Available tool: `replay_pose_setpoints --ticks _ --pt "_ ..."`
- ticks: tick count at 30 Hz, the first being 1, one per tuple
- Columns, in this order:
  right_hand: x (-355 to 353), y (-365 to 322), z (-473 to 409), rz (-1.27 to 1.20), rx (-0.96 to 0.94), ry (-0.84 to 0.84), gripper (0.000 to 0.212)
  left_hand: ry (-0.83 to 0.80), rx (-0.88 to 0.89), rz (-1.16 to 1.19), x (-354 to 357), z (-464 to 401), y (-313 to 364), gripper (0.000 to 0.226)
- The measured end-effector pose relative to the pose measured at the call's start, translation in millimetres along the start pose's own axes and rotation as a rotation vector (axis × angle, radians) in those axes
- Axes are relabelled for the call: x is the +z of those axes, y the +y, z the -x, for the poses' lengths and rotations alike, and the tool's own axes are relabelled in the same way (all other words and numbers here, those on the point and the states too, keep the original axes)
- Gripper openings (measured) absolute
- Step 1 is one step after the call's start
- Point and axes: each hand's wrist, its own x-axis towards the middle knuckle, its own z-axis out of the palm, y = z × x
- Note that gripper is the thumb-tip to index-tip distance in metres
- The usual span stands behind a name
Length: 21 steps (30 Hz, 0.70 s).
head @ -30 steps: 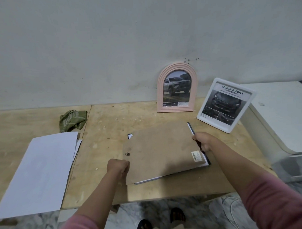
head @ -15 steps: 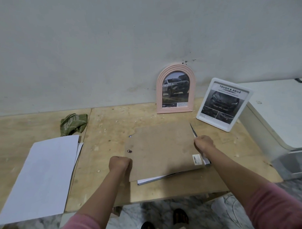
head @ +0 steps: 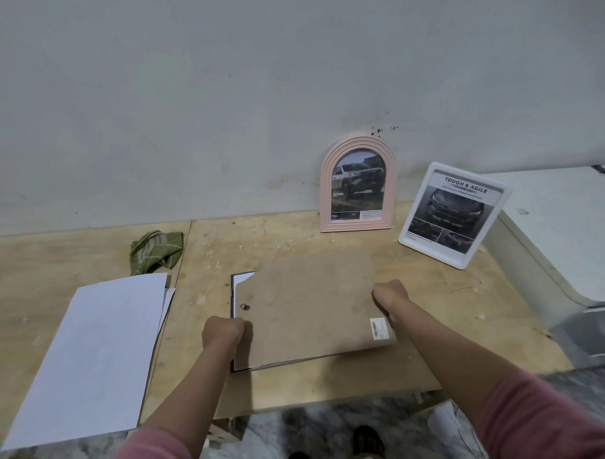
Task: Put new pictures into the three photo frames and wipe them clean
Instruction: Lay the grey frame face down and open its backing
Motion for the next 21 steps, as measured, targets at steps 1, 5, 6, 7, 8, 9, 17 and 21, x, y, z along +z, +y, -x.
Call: replay_pose_setpoints --ticks 1,5,6,7,8,9,17,21 --pt "4 -1 1 -0.014 0.003 -0.006 0.011 0.012 0.002 -0.035 -2 -3 2 0.022" --pt "16 -1 4 -0.091 0.037 -0.049 0.029 0.059 -0.016 -0.157 -10 -3 12 0.037" --pt "18 -1 3 -0.104 0.053 -0.064 0.033 0.073 -0.026 -0.163 -11 -2 15 0.036" --pt "19 0 3 -0.109 0.064 -0.075 0.036 0.087 -0.034 -0.169 -10 0 17 0.035" --pt "19 0 2 -0.107 0.069 -0.077 0.037 0.099 -0.040 -0.171 -9 3 20 0.033" --pt "17 -1 1 -0.110 0.073 -0.070 0.036 0.105 -0.036 -0.174 -6 5 23 0.032" --pt "-56 13 -25 -0.128 0.117 0.148 0.041 0.003 0.181 -0.054 53 57 58 0.011" --pt "-118 38 -37 -0.106 0.119 0.278 0.049 -0.078 0.301 -0.098 102 98 71 0.021"
